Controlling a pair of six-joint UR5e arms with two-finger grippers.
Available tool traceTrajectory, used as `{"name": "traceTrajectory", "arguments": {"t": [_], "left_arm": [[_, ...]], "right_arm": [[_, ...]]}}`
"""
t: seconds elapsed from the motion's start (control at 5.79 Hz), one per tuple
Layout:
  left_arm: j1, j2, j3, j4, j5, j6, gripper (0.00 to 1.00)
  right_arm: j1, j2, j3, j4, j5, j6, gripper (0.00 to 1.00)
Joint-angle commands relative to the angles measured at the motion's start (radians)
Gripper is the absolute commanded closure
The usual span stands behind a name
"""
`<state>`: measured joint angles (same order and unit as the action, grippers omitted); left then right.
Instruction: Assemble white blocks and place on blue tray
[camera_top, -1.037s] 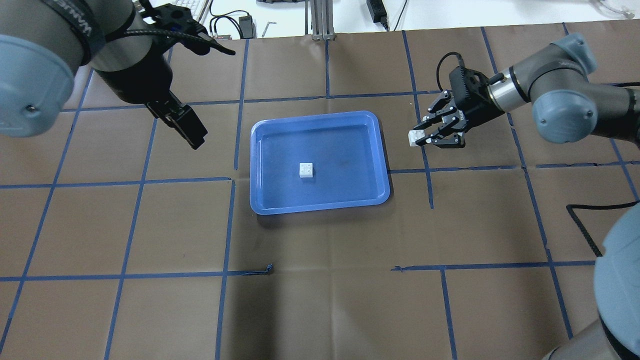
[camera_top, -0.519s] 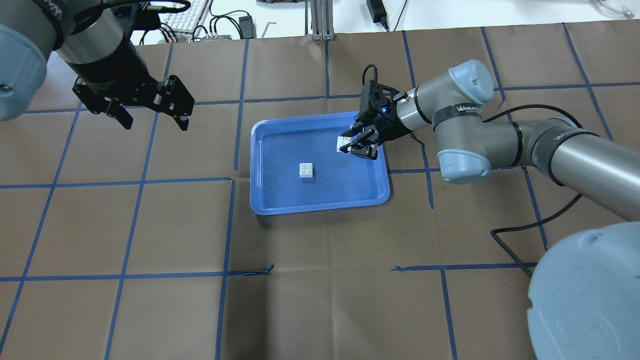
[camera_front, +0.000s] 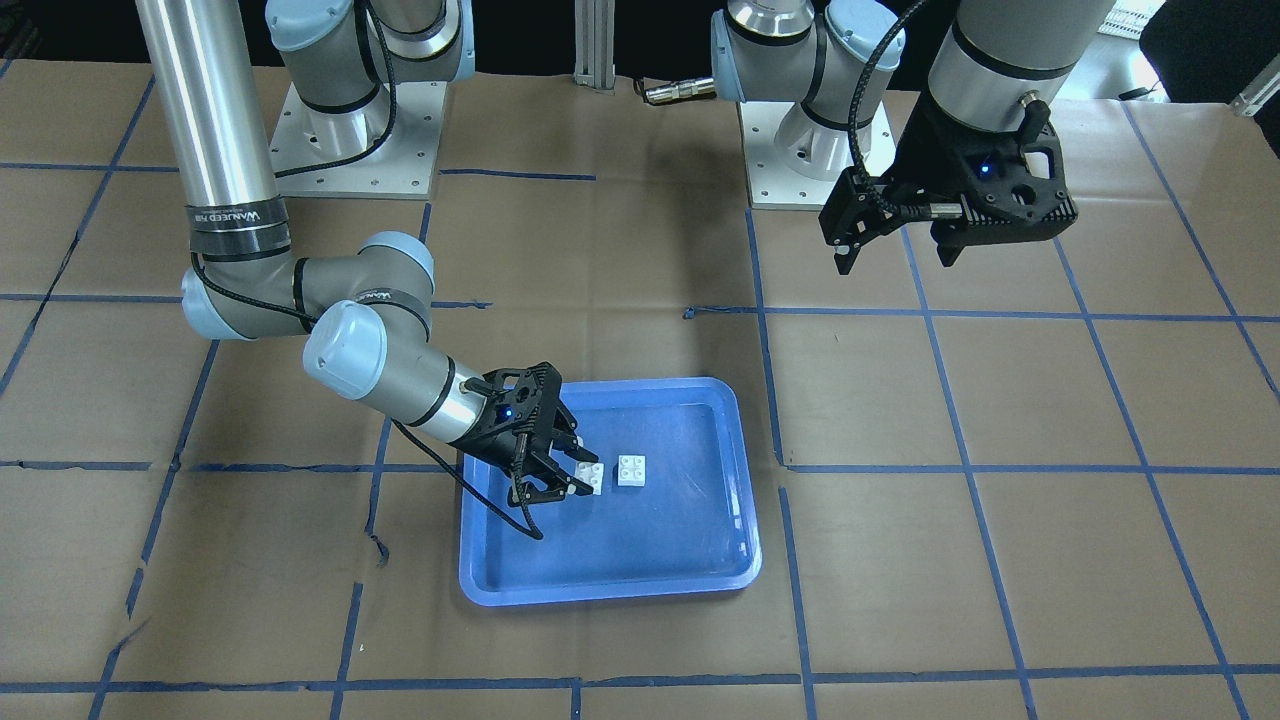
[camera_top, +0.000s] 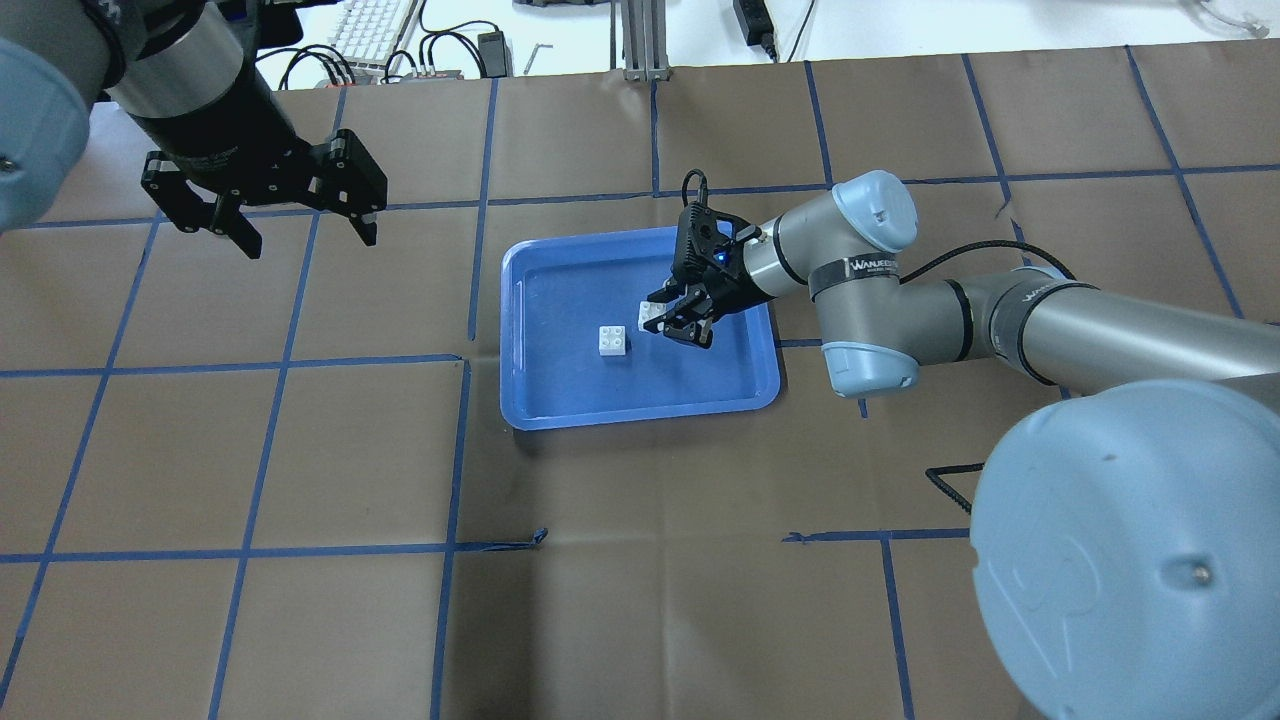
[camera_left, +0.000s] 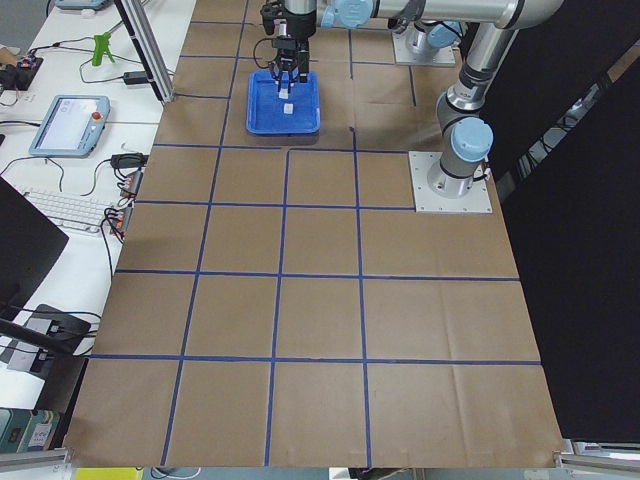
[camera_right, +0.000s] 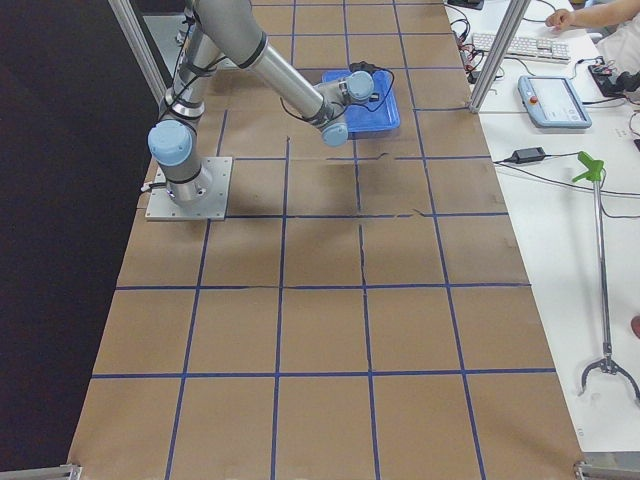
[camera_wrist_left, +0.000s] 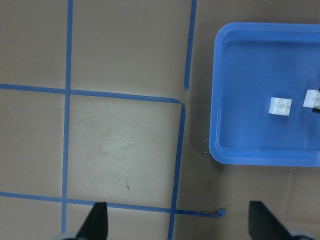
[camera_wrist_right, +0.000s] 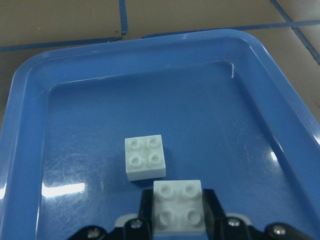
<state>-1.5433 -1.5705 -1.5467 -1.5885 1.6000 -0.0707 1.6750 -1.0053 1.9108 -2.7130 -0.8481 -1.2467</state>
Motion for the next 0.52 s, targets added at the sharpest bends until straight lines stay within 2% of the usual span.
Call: {"name": "traceTrajectory", "arguments": {"t": [0.0, 0.35], "left_arm": [[0.000, 0.001, 0.000, 0.002, 0.000, -0.001, 0.00], [0.000, 0.013, -0.003, 0.002, 0.000, -0.001, 0.00]], "right_arm": [[0.003, 0.014, 0.001, -0.008, 0.001, 0.001, 0.69], [0.025, 0.019, 0.001, -0.008, -0.003, 0.001, 0.69]]}}
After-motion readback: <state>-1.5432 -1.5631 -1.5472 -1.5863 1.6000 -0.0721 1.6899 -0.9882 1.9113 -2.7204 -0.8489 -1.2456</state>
